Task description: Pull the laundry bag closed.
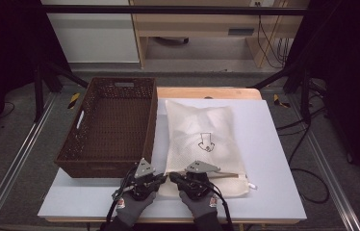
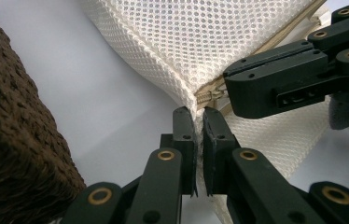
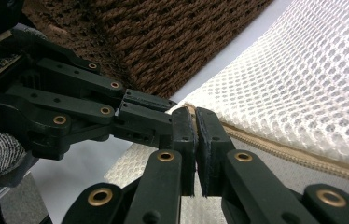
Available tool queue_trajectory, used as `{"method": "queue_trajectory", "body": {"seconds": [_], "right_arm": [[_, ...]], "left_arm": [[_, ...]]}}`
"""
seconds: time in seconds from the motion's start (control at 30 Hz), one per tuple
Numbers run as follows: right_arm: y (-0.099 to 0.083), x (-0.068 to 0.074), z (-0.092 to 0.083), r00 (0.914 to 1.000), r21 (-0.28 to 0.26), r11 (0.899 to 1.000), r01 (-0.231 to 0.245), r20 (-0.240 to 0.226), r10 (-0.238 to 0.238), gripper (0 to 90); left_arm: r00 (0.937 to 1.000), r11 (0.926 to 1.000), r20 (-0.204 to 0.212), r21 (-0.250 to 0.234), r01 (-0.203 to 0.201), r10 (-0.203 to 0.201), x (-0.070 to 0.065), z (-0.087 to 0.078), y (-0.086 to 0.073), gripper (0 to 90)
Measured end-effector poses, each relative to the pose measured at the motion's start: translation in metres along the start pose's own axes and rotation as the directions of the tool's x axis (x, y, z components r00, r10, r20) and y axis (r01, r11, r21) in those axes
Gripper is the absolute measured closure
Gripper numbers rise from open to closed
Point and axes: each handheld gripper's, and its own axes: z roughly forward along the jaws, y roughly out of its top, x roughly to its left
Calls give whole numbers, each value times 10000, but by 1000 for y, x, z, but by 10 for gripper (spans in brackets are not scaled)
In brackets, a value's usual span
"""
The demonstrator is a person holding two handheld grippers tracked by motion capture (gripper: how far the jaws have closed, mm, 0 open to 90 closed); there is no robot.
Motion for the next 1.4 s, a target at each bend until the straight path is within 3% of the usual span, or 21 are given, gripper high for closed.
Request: {"method": "queue_trajectory", "body": {"seconds": [0.17, 0.53, 0.9, 0.97, 1.0, 1.03, 1.13, 1.4], "right_arm": [[-1, -1, -1, 9997, -9, 9998, -212, 105, 212, 873], [-5, -9, -6, 9981, -128, 9983, -561, -247, 558, 874], [-4, -8, -10, 9985, -136, 9987, -495, -220, 492, 874], [-4, -7, -10, 9990, -150, 9990, -424, -153, 422, 874], [-4, -8, -11, 9985, -96, 9987, -507, -195, 505, 874], [-4, -8, -11, 9985, -96, 9987, -507, -195, 505, 874], [-6, -10, -11, 9984, -206, 9991, -360, -453, 351, 874], [-5, -11, -12, 9984, -186, 9995, -273, -505, 264, 874]], "left_arm": [[10000, 9999, -5, -109, -3, 3, 0, -1, 0, 846], [9997, 9998, 201, -149, -101, 104, -3, -3, 0, 848], [9992, 9998, 389, -194, 64, -56, -3, -6, 3, 850], [9993, 9999, 377, -145, 45, -39, -4, -5, 3, 850], [9992, 9995, 278, -170, -280, 285, -6, -5, 3, 850], [9992, 9995, 278, -170, -280, 285, -6, -5, 3, 848], [9979, 9996, 580, 79, -278, 273, -4, -1, 3, 832], [9969, 9983, 718, 464, -344, 310, -5, 5, 7, 749]]}}
